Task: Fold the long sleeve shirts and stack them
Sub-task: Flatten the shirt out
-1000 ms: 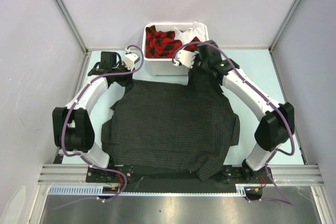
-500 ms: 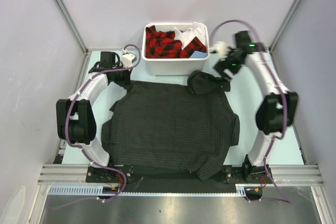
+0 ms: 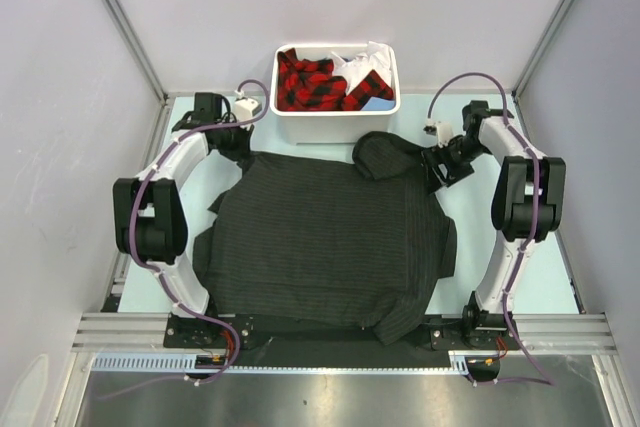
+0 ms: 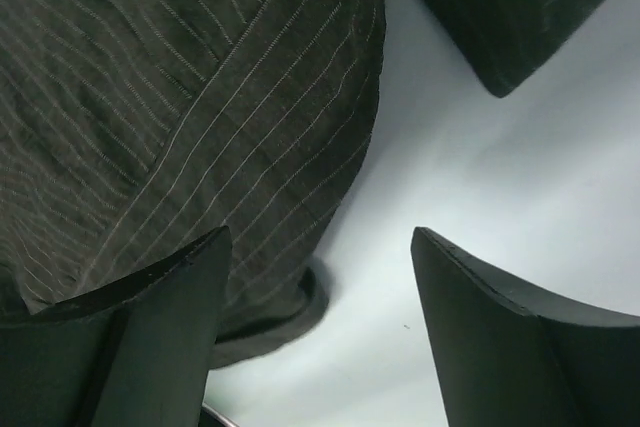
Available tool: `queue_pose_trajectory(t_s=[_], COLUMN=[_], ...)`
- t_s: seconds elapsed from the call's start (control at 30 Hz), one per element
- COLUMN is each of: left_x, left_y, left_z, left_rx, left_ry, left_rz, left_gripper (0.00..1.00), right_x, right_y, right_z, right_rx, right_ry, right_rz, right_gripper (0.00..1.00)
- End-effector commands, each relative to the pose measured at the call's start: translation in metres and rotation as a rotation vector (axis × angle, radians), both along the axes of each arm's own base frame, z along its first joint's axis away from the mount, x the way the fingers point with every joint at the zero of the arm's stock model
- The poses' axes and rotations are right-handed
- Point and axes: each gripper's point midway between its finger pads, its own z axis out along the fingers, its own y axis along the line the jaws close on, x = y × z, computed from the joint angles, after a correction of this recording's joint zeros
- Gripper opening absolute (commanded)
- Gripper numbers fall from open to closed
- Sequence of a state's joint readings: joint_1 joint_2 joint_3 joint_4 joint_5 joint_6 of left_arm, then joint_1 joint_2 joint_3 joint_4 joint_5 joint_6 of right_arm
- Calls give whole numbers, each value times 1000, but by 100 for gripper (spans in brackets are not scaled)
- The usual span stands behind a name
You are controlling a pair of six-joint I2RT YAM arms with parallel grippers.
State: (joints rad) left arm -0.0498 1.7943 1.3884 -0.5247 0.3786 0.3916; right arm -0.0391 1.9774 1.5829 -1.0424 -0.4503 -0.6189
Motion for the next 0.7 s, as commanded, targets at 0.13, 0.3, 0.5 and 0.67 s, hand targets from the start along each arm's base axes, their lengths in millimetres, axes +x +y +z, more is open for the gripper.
queue_pose_trajectory(t_s=[0.13,0.3,0.5,0.67], left_x=[-1,5,40,68], left_y=[-4,-8,-9,1], left_z=[0,-6,10,19], left_rx=[-26,-46,-76,-62], left_ry=[14,35,1,-58], left_rz=[-8,-11,6,70], left_gripper=[0,0,0,0], right_x=[32,61,125,142], right_y=[20,20,-3,-24], right_z=[-28,-33,4,5], right_rx=[50,59,44,-53], right_ry=[6,-7,-164,-211], right_rz=[-100,-120,-178,-195], right_gripper=[60,0,0,0])
